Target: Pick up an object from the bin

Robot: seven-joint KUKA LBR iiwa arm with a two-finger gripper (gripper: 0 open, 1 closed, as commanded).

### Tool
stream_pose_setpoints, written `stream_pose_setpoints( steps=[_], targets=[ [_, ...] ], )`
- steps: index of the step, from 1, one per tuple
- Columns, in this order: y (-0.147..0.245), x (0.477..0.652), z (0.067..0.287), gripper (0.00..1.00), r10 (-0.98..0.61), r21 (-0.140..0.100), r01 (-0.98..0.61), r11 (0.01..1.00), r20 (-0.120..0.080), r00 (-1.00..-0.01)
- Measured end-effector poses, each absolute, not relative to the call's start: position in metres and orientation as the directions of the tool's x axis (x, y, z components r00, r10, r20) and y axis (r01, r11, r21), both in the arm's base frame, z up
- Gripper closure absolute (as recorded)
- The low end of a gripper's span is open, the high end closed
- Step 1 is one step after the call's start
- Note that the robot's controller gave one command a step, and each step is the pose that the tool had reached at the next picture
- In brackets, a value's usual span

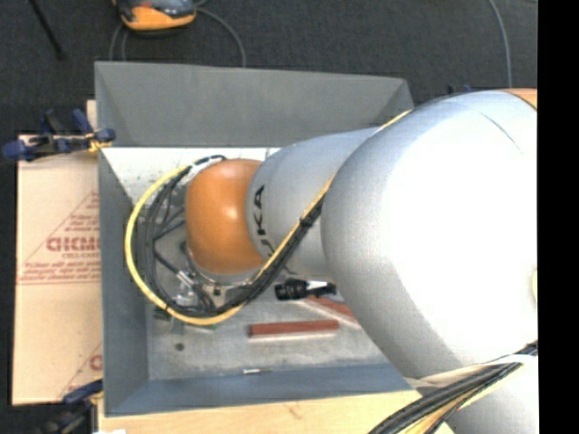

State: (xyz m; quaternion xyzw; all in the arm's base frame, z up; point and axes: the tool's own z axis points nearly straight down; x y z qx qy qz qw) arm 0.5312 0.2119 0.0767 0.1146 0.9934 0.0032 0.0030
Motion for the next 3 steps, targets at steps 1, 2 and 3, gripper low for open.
stream_pose_setpoints(
  steps=[1,2,3],
  targets=[
    [0.211,0.530,0.085,1.00,0.228,0.001,0.228,0.974,0.001,-0.974],
    [0.211,0.530,0.098,1.00,0.228,0.001,0.228,0.974,0.000,-0.974],
    [0.210,0.531,0.108,1.00,0.228,0.001,0.228,0.974,-0.001,-0.974]
  ],
)
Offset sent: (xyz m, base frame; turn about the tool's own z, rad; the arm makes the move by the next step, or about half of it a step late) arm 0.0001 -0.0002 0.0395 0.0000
